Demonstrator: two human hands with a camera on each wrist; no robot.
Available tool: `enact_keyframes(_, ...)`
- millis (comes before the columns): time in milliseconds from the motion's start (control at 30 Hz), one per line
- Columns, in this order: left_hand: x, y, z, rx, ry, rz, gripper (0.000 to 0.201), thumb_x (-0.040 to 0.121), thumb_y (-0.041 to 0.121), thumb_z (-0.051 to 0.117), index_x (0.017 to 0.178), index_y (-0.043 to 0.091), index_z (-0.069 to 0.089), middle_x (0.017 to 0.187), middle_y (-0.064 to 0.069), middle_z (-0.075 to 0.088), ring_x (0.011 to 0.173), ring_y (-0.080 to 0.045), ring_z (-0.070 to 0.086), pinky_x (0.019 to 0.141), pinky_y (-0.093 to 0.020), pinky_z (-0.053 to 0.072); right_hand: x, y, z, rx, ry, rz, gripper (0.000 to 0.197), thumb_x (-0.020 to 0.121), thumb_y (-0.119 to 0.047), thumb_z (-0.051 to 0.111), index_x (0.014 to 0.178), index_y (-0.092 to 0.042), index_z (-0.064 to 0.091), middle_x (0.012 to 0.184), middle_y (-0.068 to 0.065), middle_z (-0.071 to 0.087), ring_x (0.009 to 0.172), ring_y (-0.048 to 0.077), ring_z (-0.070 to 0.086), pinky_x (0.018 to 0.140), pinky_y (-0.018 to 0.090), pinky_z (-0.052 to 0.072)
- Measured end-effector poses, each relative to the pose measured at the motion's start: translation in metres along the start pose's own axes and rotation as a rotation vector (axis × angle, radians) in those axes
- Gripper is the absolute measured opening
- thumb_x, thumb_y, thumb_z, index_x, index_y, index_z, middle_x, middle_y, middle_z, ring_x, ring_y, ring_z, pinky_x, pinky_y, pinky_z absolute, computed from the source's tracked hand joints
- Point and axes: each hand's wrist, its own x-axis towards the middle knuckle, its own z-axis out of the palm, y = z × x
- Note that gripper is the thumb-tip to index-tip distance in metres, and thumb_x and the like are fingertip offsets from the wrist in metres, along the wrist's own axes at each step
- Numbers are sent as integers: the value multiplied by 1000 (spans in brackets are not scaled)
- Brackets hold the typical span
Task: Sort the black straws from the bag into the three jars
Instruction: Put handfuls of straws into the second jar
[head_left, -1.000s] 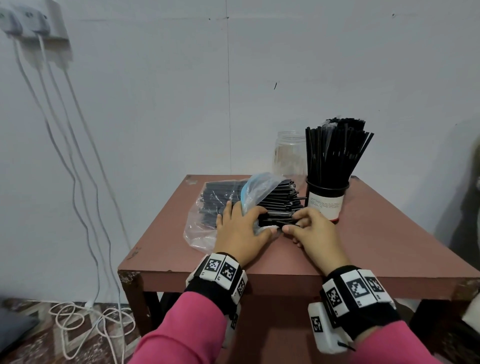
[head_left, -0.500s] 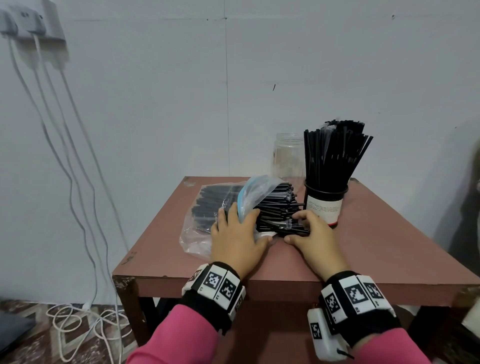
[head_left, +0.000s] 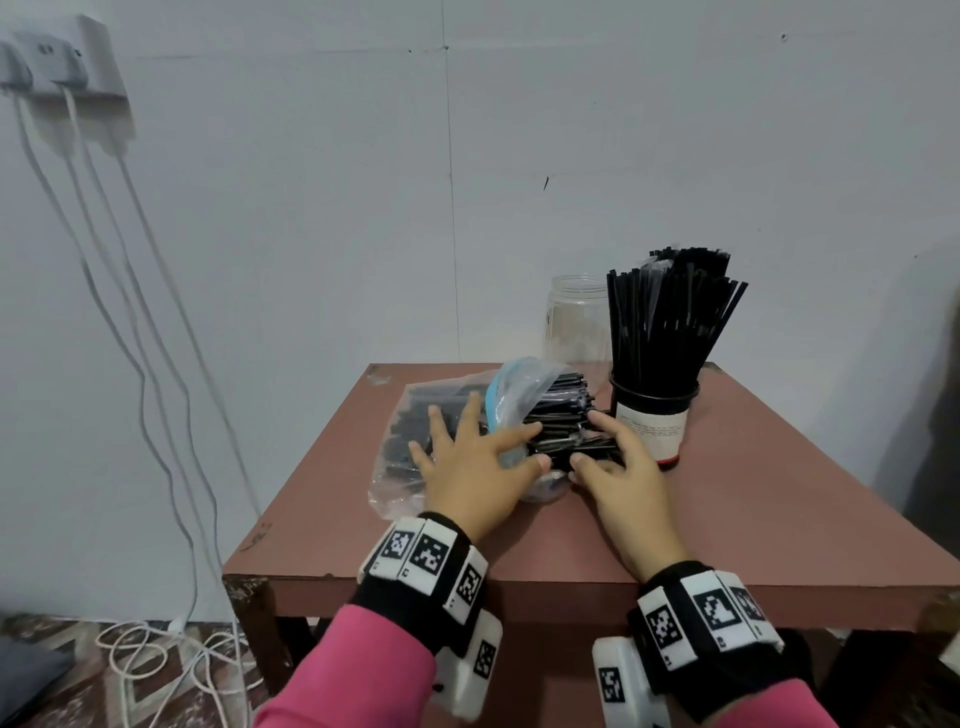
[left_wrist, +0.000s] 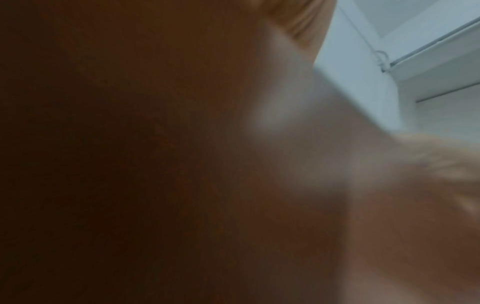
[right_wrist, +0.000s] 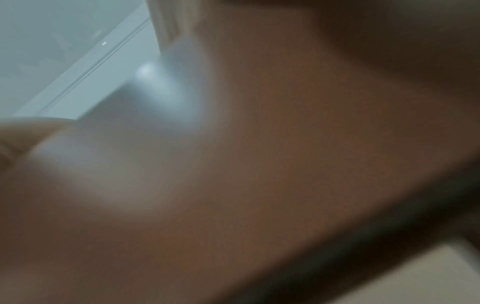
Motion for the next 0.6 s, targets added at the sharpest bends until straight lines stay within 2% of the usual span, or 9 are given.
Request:
enact_keyframes(67, -2, -6, 10, -42, 17, 6, 42, 86, 61, 54, 127, 61, 45, 162, 9, 2, 146, -27, -20, 113, -58, -16, 0, 0, 0, 33, -12, -16, 39, 89, -2, 64, 117, -29, 61, 105, -5, 66, 81, 13, 68, 77, 30, 56)
enact_keyframes(167, -2, -10, 20, -27, 37, 53, 40, 88, 59, 52, 127, 63, 43, 162, 8, 5, 146, -26, -19, 114, -56, -16, 0, -2, -4, 87, -16, 4, 26, 89, -1, 64, 105, -20, 67, 100, 1, 69, 84, 11, 69, 72, 22, 56)
enact_keyframes(300, -3, -11, 22, -7, 0, 88, 35, 94, 53, 47, 125, 66, 42, 162, 6, -1, 145, -27, -23, 113, -55, -18, 1, 1, -5, 114, -30, 46, 24, 88, -1, 65, 109, -11, 69, 101, 2, 70, 84, 8, 69, 69, 18, 55)
enact_keyframes(367, -3, -11, 23, 19, -16, 102, 36, 96, 51, 44, 127, 67, 39, 162, 6, -3, 144, -28, -24, 112, -56, -17, 2, 2, -1, 110, -48, 56, 26, 87, -2, 67, 110, -13, 69, 99, 2, 69, 80, 5, 69, 67, 19, 55)
enact_keyframes(433, -2, -12, 24, 41, -11, 107, 43, 96, 49, 44, 134, 65, 31, 162, 5, -1, 145, -29, -22, 113, -56, -16, 3, 2, 1, 84, -42, 34, 23, 86, -3, 67, 103, -17, 70, 98, 3, 69, 78, 5, 69, 66, 20, 55)
enact_keyframes(500, -1, -13, 26, 47, 7, 95, 50, 95, 48, 45, 139, 61, 25, 162, 4, 2, 146, -27, -20, 114, -55, -15, 3, 3, 1, 49, -6, 19, 18, 87, -6, 68, 95, -21, 72, 98, 3, 71, 78, 9, 70, 69, 25, 56)
enact_keyframes(600, 0, -14, 27, 25, 44, 63, 53, 93, 51, 48, 141, 56, 26, 161, 6, 5, 146, -25, -17, 115, -53, -13, 2, 5, -3, 49, 83, 29, 15, 87, -11, 68, 88, -25, 72, 93, -1, 73, 76, 11, 72, 76, 34, 57)
